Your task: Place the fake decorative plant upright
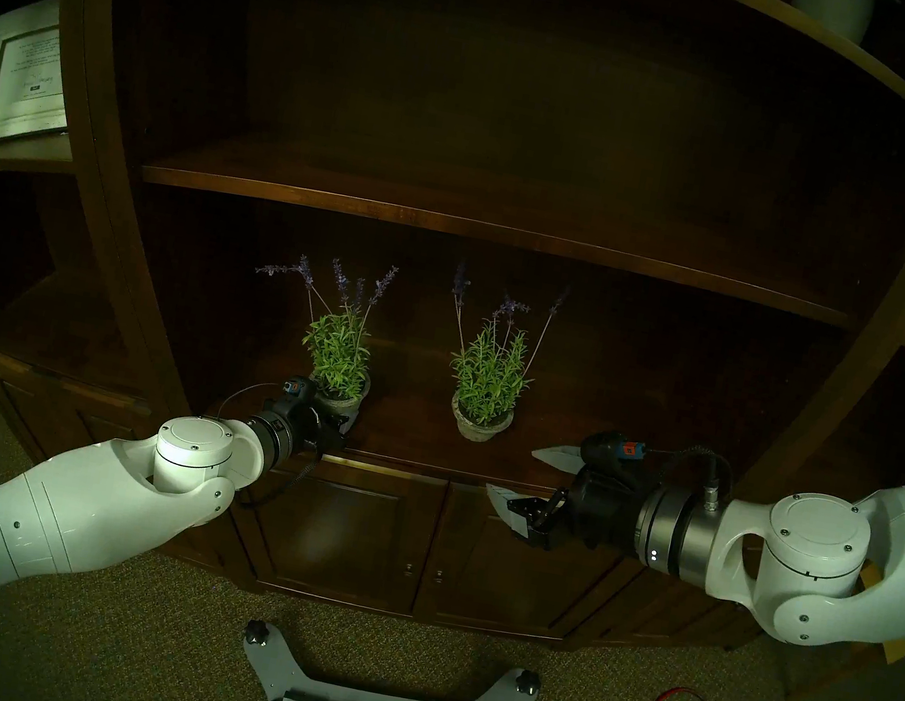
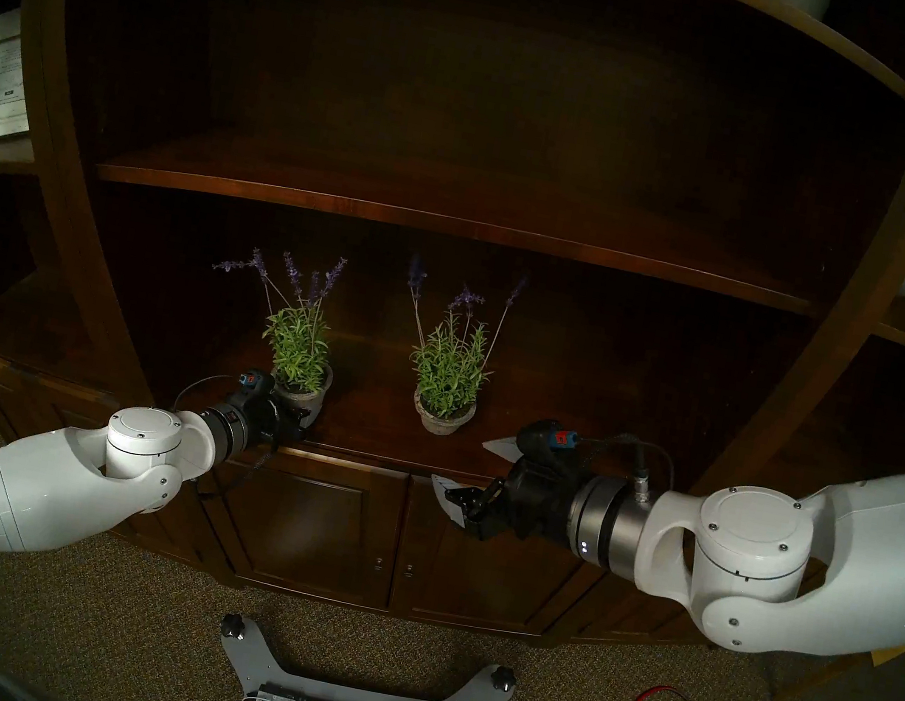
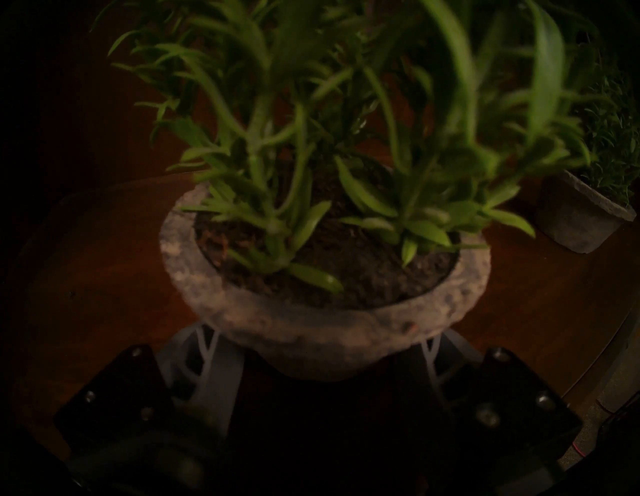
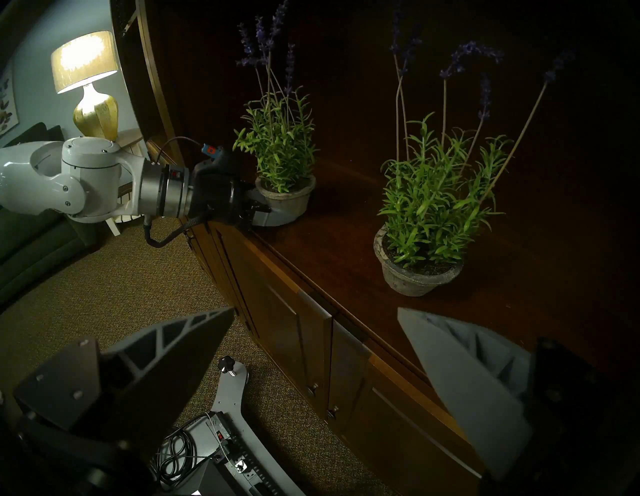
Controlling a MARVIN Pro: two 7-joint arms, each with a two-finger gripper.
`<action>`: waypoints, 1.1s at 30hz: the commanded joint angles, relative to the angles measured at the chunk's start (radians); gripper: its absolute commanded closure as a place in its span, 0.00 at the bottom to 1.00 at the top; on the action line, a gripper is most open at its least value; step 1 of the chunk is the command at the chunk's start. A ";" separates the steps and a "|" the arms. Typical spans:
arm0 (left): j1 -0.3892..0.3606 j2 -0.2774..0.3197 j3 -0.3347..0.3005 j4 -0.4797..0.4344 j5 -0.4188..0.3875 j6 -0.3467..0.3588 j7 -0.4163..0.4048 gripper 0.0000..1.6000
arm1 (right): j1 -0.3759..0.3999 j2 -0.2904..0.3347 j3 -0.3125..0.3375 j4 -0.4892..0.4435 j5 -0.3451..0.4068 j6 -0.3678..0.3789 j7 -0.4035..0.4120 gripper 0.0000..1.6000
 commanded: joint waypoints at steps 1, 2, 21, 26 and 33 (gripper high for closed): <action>0.023 0.020 0.010 0.002 -0.010 0.019 -0.001 0.24 | 0.010 0.000 0.019 0.001 -0.001 -0.005 0.002 0.00; 0.024 0.023 0.010 -0.001 -0.012 0.019 0.000 0.20 | 0.010 0.000 0.019 0.001 -0.001 -0.005 0.002 0.00; 0.081 0.132 -0.021 -0.145 -0.076 0.002 0.042 0.00 | 0.010 0.000 0.019 0.001 -0.001 -0.005 0.002 0.00; 0.102 0.163 -0.031 -0.175 -0.081 -0.007 0.063 0.00 | 0.010 0.000 0.019 0.001 -0.001 -0.005 0.002 0.00; 0.153 0.237 -0.051 -0.241 -0.109 -0.039 0.090 0.00 | 0.010 0.000 0.019 0.000 -0.001 -0.005 0.002 0.00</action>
